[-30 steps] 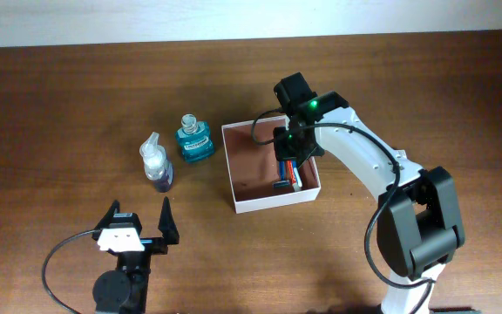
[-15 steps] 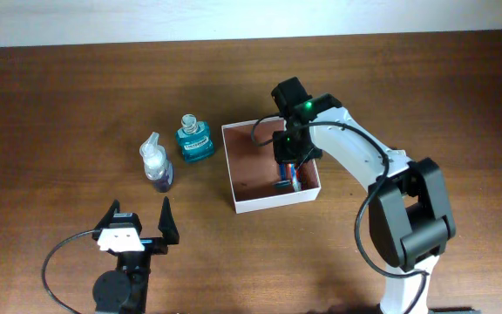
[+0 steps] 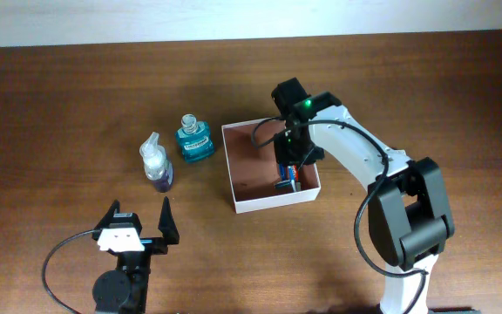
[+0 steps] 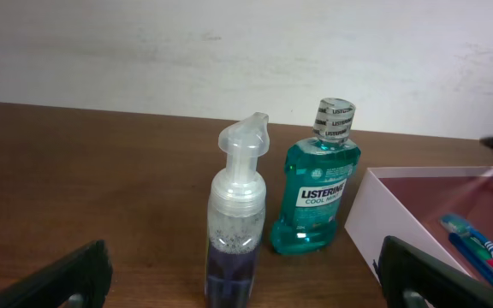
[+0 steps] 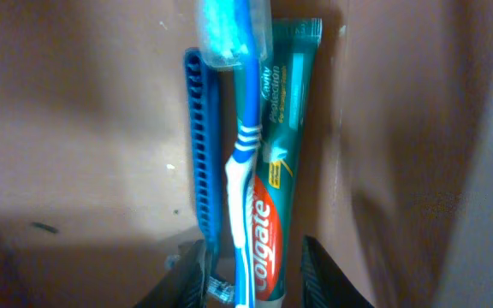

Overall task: Pack container
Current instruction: 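Move the right gripper over the green Dettol soap packet and descend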

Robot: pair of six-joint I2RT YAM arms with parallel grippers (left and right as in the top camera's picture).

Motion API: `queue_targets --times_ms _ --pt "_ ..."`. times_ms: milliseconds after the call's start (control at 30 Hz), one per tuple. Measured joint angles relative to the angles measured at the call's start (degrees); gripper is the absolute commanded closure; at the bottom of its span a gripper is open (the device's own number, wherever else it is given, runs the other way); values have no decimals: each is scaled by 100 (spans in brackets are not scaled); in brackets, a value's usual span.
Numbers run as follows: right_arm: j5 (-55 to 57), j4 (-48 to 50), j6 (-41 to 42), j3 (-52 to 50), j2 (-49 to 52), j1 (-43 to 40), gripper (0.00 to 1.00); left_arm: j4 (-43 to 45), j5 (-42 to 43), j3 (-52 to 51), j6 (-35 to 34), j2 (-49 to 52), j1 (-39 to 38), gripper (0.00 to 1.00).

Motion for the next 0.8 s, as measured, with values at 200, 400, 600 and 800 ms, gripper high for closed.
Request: queue_targets --times_ms 200,400,600,800 --pt "136 -590 -68 831 -70 -7 71 0 -2 0 0 0 0 1" --pt "1010 -1434 -85 1342 -413 -212 71 0 -2 0 0 0 0 1" --pt "1515 -1950 -111 1375 -516 -1056 71 0 -2 0 2 0 0 1" --pt "1624 -2022 -354 1375 -516 -2083 59 0 -2 0 0 0 0 1"
